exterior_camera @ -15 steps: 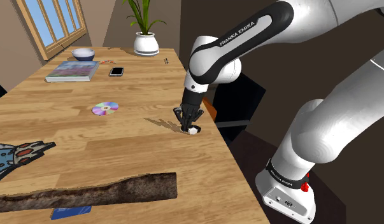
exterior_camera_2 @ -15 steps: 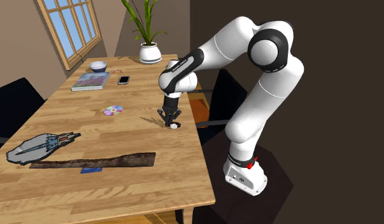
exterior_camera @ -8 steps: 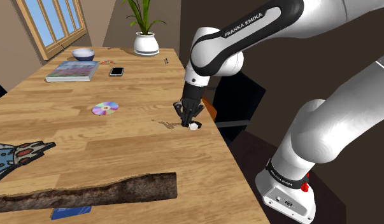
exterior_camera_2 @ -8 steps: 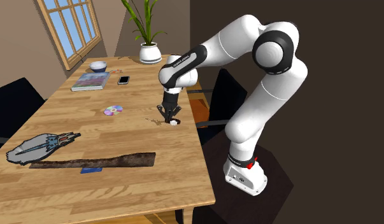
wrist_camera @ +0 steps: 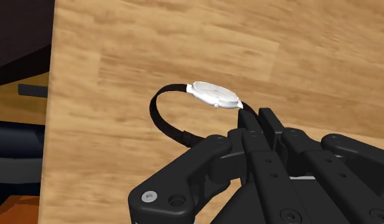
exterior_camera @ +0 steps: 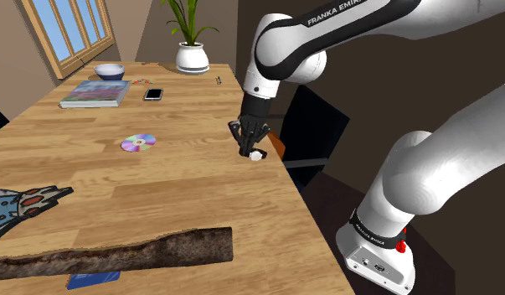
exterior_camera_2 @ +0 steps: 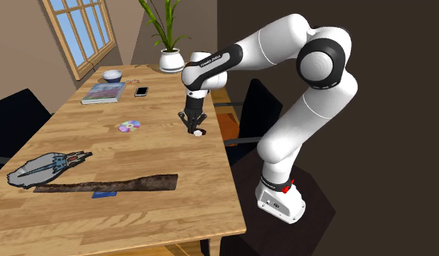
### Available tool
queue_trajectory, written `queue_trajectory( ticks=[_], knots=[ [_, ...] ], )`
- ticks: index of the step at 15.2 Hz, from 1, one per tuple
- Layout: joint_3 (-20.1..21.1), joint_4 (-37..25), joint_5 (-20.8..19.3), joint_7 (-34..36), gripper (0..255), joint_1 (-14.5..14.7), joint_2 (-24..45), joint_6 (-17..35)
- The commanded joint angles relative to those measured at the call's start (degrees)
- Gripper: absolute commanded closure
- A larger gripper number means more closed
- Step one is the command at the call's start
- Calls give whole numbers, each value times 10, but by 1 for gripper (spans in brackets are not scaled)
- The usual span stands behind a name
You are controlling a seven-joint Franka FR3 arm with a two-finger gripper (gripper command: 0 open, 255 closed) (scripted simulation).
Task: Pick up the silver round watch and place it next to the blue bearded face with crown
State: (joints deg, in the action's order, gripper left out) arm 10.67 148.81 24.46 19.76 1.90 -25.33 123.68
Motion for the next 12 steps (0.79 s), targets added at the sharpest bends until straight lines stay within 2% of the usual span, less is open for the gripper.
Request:
queue_trajectory(
  ticks=[1,6,12],
  knots=[
    [-2,-10,-5,5,255,-2,-9,-19],
    [-6,-36,-14,16,255,-5,-25,-60],
    [48,-129,-12,84,255,13,82,-24]
  ],
)
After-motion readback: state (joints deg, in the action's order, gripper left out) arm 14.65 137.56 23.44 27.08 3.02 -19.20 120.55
